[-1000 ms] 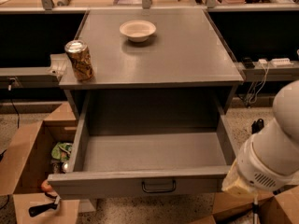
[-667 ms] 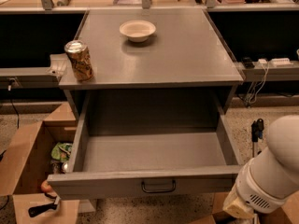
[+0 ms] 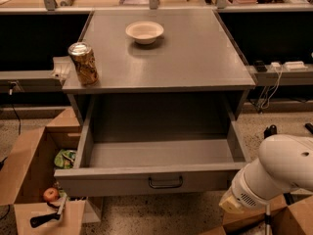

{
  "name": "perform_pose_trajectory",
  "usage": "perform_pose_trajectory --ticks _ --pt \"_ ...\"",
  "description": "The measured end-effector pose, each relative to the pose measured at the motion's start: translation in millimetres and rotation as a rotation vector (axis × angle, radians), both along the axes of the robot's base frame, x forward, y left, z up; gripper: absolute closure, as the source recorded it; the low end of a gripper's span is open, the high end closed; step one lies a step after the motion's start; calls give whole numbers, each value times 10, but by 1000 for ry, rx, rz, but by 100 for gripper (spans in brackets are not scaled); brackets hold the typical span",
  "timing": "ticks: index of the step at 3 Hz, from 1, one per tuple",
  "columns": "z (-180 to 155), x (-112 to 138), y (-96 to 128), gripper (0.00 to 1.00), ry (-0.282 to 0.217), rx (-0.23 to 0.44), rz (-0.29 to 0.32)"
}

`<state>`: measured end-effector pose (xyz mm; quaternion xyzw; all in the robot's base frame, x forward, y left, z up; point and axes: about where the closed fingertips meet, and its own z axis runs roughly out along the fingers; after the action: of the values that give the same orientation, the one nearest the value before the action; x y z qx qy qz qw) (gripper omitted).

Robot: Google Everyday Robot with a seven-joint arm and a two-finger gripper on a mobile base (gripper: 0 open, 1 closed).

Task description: Close top drawer

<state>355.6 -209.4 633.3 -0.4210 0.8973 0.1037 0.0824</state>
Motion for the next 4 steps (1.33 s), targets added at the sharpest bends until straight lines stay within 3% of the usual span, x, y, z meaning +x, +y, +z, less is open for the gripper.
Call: perform_pose_trajectory --ticks 1,2,3,4 --pt "0 1 0 100 0 0 0" --pt "46 351 48 100 -96 -1 27" --pt "58 454 63 100 -127 3 35" --pt "50 783 92 100 -197 32 79"
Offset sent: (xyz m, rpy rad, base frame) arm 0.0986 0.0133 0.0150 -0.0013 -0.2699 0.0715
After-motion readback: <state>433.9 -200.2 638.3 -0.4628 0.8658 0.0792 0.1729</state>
